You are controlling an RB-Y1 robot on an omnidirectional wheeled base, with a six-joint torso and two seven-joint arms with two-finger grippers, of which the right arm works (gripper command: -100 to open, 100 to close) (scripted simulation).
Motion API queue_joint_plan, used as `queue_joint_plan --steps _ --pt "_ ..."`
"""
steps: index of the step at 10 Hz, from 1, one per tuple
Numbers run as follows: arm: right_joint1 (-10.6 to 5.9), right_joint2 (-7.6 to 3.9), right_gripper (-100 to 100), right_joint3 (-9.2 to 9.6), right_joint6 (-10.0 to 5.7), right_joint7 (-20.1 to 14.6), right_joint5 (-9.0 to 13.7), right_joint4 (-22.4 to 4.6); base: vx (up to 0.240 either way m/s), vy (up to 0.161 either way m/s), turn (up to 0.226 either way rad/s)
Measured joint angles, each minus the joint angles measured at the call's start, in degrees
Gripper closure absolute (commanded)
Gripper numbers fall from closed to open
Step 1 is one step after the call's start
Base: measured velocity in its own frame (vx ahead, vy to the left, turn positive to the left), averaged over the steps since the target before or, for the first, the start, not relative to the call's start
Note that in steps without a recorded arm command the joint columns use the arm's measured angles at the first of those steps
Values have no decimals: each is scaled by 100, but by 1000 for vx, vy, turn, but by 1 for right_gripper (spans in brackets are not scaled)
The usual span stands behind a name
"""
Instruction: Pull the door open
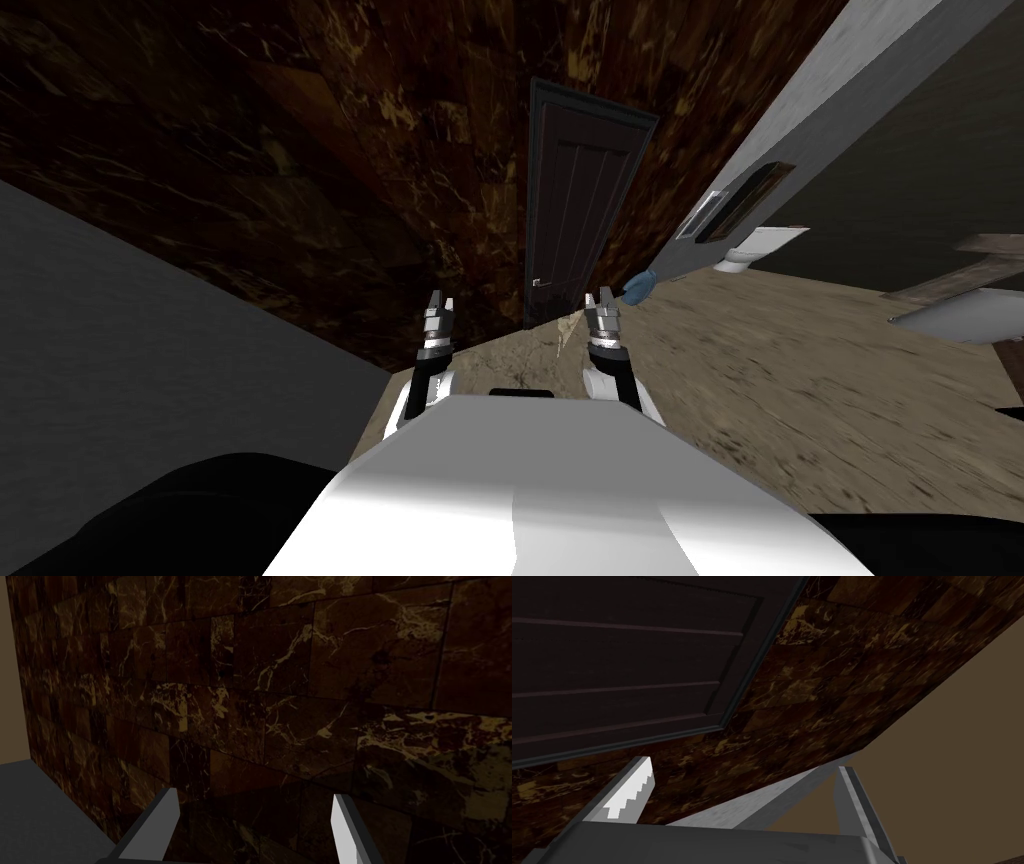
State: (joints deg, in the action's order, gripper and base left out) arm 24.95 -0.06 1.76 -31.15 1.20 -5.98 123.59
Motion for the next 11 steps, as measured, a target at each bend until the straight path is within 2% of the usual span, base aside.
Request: queue_joint_plan --steps 1,3,5,7,11 --pt "-79 -33 -100 -5 -20 -42 -20 -162 97 -19 39" --pt "-193 -101 -100 -12 -176 -128 -56 -548 76 -19 31" --pt "-304 -145 -100 -28 -212 -192 -78 -829 70 -12 44" --pt "-469 -248 -100 -74 -305 -311 -98 -1207 76 -14 31" --pt "-629 -326 -100 -81 -439 -436 -150 -1752 47 -17 28"
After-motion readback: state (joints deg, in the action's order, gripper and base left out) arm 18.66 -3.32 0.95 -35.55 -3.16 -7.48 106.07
